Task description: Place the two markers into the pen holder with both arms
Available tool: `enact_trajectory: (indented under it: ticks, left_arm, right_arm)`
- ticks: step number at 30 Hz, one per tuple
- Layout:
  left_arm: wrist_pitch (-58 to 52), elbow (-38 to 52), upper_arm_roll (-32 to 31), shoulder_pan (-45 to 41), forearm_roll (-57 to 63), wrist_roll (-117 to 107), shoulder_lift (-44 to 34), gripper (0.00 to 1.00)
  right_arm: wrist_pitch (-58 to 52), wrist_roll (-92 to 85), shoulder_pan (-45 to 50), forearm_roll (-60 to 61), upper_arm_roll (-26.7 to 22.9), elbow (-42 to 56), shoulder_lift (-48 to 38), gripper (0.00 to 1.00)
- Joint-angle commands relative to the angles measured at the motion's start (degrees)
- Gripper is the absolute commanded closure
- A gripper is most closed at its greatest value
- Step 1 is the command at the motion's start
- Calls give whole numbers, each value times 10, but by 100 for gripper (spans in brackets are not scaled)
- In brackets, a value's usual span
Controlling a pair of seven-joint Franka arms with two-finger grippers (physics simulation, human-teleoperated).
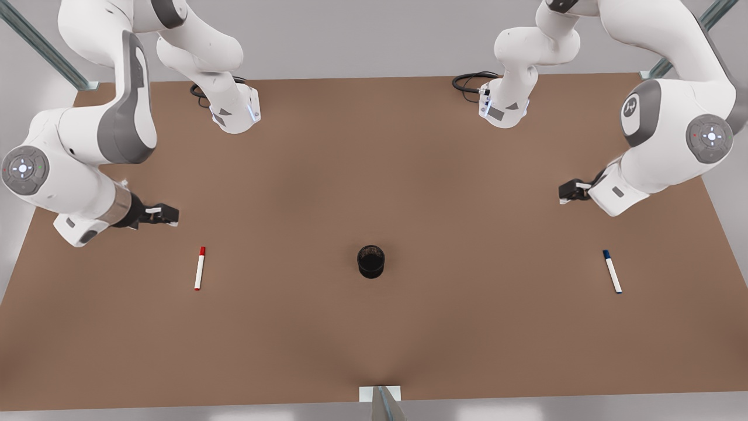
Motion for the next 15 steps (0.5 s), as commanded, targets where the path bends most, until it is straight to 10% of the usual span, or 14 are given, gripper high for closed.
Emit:
enact_trajectory:
  ticks: [1, 15]
  left_arm:
    - [58, 0, 0, -1, -1, 16, 1, 0]
    - [547, 27, 7, 221, -1, 238, 359, 0]
  right_arm:
    - [65, 21, -1, -7, 0, 0, 3, 0]
    - [409, 21, -19, -49, -7, -12, 315, 0]
